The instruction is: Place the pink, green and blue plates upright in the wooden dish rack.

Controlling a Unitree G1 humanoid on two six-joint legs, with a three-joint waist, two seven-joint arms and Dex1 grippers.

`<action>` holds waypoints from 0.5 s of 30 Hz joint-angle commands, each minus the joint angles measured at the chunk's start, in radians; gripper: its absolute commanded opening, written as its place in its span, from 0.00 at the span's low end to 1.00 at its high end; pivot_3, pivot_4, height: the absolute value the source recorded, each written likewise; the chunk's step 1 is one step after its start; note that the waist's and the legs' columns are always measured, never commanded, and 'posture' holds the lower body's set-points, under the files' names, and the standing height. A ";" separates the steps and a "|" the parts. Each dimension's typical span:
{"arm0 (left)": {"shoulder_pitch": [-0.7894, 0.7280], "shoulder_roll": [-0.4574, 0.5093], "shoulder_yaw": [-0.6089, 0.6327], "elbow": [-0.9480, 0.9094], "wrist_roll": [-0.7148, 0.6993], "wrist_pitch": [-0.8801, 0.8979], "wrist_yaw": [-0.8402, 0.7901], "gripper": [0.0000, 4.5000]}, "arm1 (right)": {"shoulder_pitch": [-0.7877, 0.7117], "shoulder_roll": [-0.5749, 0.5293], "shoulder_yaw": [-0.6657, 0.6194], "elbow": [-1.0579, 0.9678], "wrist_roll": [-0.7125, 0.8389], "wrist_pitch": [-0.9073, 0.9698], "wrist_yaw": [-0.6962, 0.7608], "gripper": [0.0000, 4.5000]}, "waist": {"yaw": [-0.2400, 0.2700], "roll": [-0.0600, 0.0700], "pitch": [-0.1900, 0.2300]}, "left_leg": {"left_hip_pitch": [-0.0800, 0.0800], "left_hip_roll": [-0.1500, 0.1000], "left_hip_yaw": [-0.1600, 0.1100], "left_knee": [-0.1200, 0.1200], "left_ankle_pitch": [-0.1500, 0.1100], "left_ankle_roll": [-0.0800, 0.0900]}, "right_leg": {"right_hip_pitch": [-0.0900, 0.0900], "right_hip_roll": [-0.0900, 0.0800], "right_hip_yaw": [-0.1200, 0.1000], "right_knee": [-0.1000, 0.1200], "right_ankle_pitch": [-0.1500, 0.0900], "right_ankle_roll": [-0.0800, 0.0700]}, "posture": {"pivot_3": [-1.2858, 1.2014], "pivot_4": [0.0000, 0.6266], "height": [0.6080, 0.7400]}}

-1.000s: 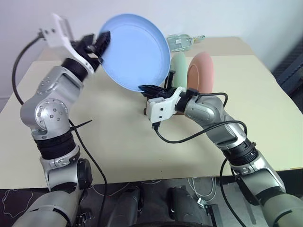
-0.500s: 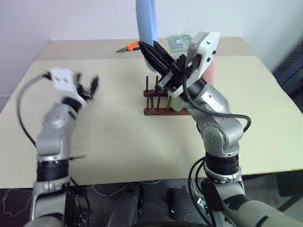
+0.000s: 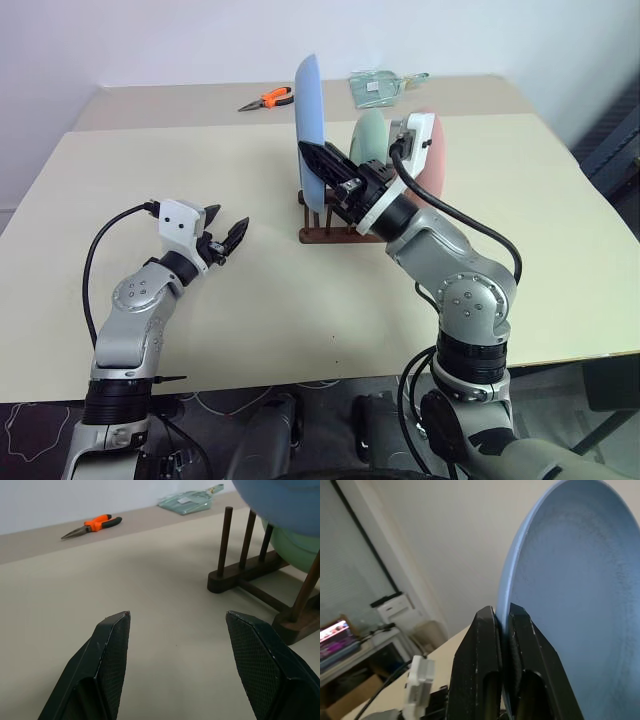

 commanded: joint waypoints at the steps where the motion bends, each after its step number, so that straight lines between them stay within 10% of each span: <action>1: 0.003 0.000 0.001 -0.030 0.009 -0.017 -0.004 0.68 | -0.045 0.022 -0.045 0.028 0.058 0.018 -0.057 0.00 | 0.000 0.000 0.000 | 0.000 0.000 0.000 0.000 0.000 0.000 | 0.000 0.000 0.000 0.000 0.000 0.000 | 0.52 0.24 0.84; 4: 0.006 -0.004 -0.006 -0.034 0.013 -0.017 -0.006 0.68 | -0.078 0.030 -0.085 0.085 0.077 0.021 -0.108 0.00 | -0.002 0.000 0.000 | 0.000 0.000 0.000 0.000 0.000 0.000 | 0.000 0.000 0.000 0.000 0.000 0.000 | 0.52 0.24 0.84; 11: 0.008 -0.010 -0.014 -0.044 0.019 -0.014 -0.016 0.69 | -0.124 -0.052 -0.028 0.106 0.005 0.002 -0.072 0.67 | -0.001 0.000 0.000 | 0.000 0.000 0.000 0.000 0.000 0.000 | 0.000 0.000 0.000 0.000 0.000 0.000 | 0.52 0.24 0.84; 15: 0.015 -0.013 -0.020 -0.053 0.021 -0.010 -0.017 0.69 | -0.148 -0.115 0.029 0.062 -0.030 -0.003 -0.022 0.67 | -0.001 0.000 0.000 | 0.000 0.000 0.000 0.000 0.000 0.001 | 0.000 0.000 0.000 0.000 0.000 0.000 | 0.52 0.24 0.84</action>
